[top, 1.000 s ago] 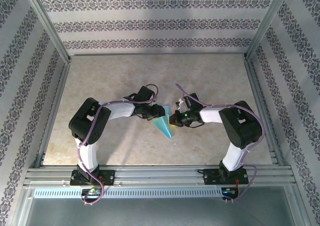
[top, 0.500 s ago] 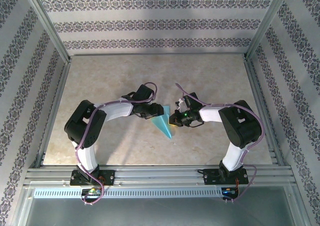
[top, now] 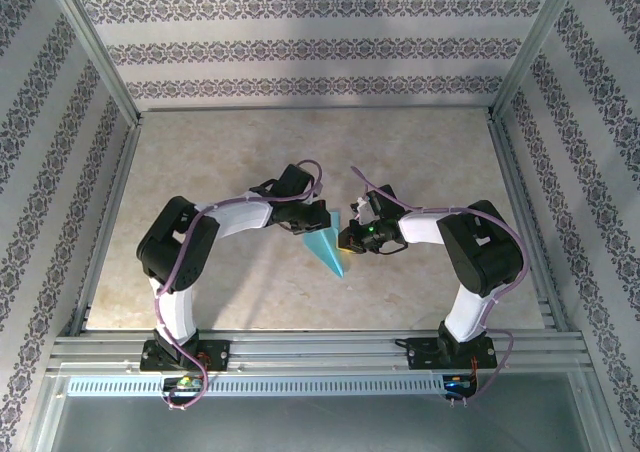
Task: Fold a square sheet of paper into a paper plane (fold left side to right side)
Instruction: Fourth fold the wing at the center of the table.
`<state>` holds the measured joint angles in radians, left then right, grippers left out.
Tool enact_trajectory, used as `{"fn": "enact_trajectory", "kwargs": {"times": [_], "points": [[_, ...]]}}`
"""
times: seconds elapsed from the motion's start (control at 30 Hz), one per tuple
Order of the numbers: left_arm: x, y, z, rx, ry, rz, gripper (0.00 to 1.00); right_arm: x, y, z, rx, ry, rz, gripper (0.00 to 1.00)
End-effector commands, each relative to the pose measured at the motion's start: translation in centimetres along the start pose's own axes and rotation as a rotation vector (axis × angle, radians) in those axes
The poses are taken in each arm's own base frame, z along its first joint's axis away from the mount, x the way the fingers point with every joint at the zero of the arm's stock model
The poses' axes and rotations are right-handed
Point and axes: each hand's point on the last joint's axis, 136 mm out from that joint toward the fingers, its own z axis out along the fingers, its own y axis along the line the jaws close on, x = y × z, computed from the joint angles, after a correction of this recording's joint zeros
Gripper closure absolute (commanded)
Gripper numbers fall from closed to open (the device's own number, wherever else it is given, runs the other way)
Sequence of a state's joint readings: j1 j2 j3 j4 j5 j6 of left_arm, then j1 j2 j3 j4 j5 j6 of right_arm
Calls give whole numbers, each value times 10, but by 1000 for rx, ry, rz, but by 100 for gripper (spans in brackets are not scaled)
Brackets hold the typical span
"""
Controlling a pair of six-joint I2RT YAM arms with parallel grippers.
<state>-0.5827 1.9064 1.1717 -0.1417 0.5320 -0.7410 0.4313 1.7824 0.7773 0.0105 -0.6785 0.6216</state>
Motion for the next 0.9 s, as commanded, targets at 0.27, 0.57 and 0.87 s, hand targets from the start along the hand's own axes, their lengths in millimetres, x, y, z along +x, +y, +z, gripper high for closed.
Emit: {"fn": "enact_trajectory", "kwargs": {"times": [0.27,0.57,0.87], "points": [[11,12,19,-34,55,13,98,22,-42,16,178,58,20,100],[18,26,24,-59,67,2,99,26,-46,15,206,71,18,100],[24,39,26,-68,65,-24,100,27,-48,14,219,78,14,99]]}}
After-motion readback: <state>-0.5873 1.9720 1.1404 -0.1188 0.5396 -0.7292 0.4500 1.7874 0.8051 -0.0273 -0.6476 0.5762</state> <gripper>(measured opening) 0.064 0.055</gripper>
